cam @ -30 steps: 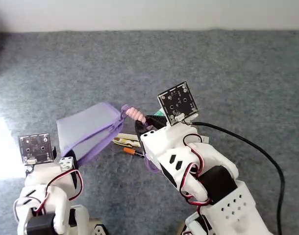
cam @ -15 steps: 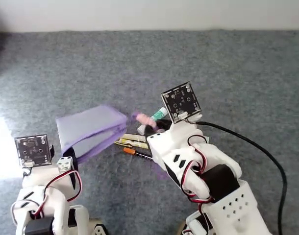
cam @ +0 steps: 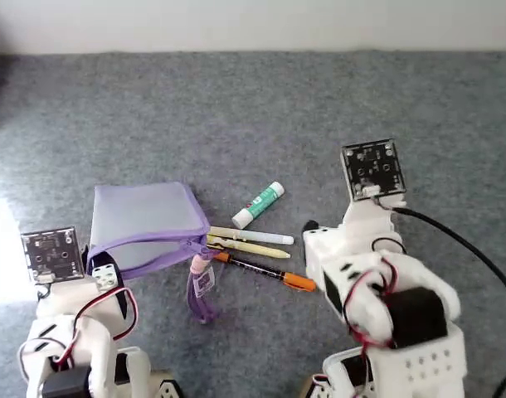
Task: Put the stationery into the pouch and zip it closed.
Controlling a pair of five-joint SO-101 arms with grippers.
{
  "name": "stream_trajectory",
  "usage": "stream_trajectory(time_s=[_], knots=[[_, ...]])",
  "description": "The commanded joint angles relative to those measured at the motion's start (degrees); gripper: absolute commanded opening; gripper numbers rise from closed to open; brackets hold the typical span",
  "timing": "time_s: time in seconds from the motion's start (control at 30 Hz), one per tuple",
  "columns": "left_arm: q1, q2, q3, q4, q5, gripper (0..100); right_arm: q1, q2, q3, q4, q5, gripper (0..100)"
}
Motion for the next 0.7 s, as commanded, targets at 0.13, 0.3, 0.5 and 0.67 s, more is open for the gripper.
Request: stream_trajectory(time_s=[0.13, 0.3, 0.5, 0.67], knots=[[0.18, 0.53, -8.84, 0.79, 3.87, 1, 4.00, 12.88, 0.00, -0.04, 8.35, 14.3], [0.09, 0.53, -9.10, 3.16, 3.87, 1, 5.41, 21.32, 0.00, -2.51, 20.92, 14.3], [-0.18, 0.53, -8.57, 2.73, 3.87, 1, 7.34, 33.98, 0.00, -10.86, 34.11, 17.1], [-0.26, 0.18, -6.29, 3.16, 3.87, 1, 7.25, 42.15, 0.00, -14.64, 38.24, 33.6]])
